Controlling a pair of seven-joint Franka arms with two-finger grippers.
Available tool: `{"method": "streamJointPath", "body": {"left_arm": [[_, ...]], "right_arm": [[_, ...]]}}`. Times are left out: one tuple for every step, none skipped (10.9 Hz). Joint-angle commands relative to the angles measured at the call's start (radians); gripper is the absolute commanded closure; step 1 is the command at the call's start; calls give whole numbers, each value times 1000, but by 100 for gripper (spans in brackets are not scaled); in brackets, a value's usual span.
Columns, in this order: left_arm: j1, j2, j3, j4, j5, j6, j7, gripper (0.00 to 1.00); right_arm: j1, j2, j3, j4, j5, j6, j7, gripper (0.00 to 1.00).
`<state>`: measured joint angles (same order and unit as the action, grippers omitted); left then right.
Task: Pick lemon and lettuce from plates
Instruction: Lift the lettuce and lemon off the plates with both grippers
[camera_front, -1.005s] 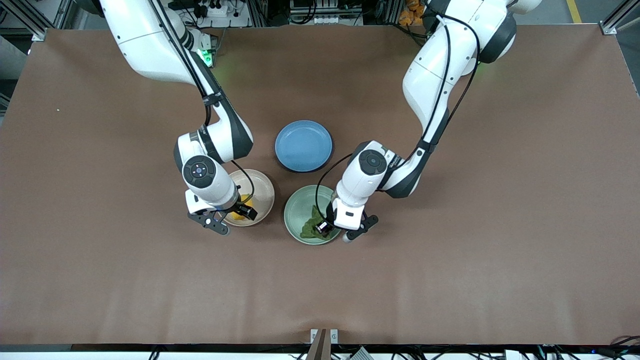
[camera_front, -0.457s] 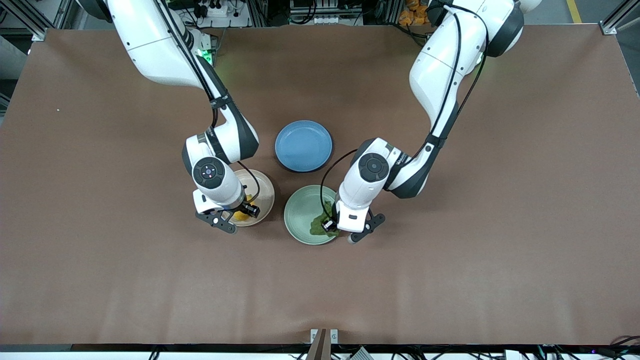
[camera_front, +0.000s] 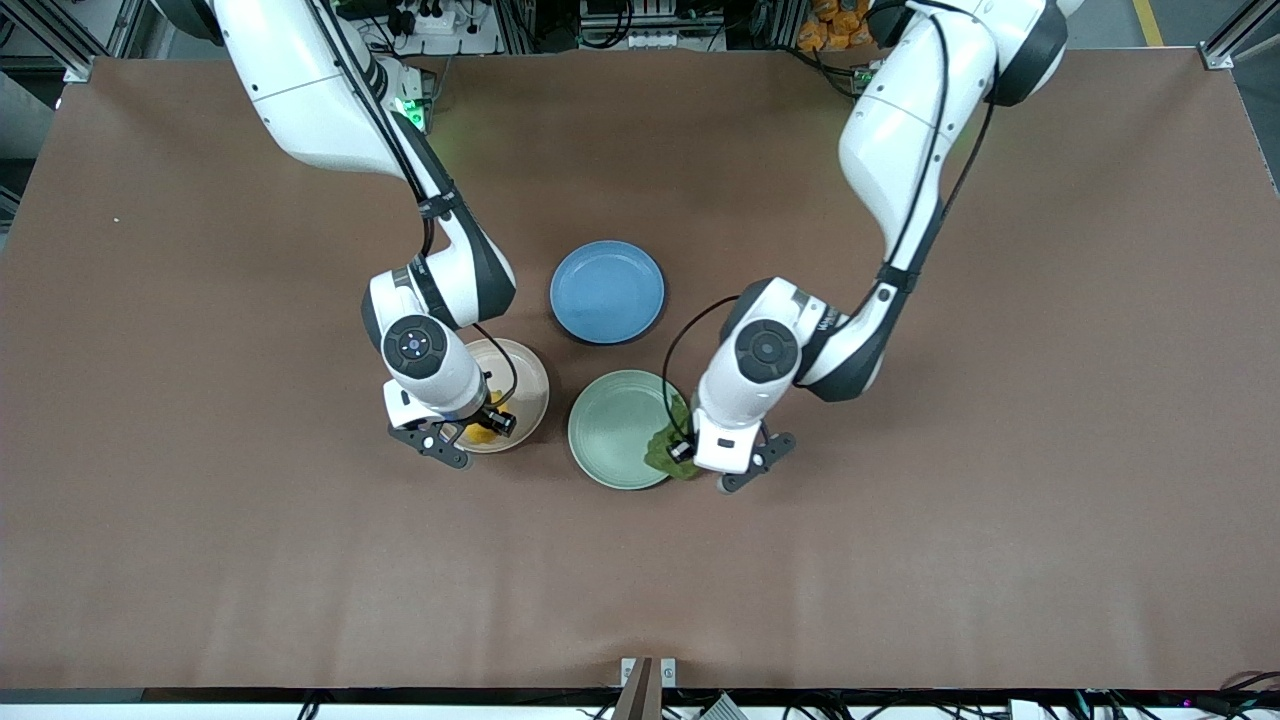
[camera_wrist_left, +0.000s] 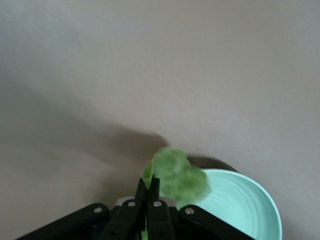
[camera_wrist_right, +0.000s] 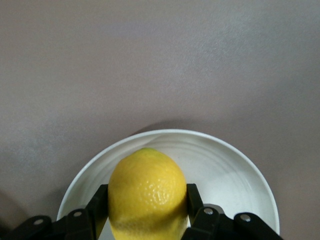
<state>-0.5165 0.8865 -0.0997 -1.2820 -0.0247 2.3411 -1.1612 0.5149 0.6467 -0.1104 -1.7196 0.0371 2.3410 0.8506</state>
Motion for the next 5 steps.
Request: {"method": "streamJointPath", "body": {"left_arm": [[35,-55,-5,-14,-9,-104,89,100],[36,-75,0,-14,-9,-139,115,100],[49,-96,3,-14,-9,-176,148,100],[71,-110,5,-14,-9,-216,181,100],[76,-122,6,-14,-6,-245,214,100]], "right_arm": [[-33,-36,0,-2,14,-8,-62,80],[-41,-45,0,-2,14,-22,-91,80],[-56,-59,0,-2,14,-55,-123,80],[-73,-70,1,-2,14,-77,-157,80],[-84,-84,1,-2,21,-95,-179,80]]}}
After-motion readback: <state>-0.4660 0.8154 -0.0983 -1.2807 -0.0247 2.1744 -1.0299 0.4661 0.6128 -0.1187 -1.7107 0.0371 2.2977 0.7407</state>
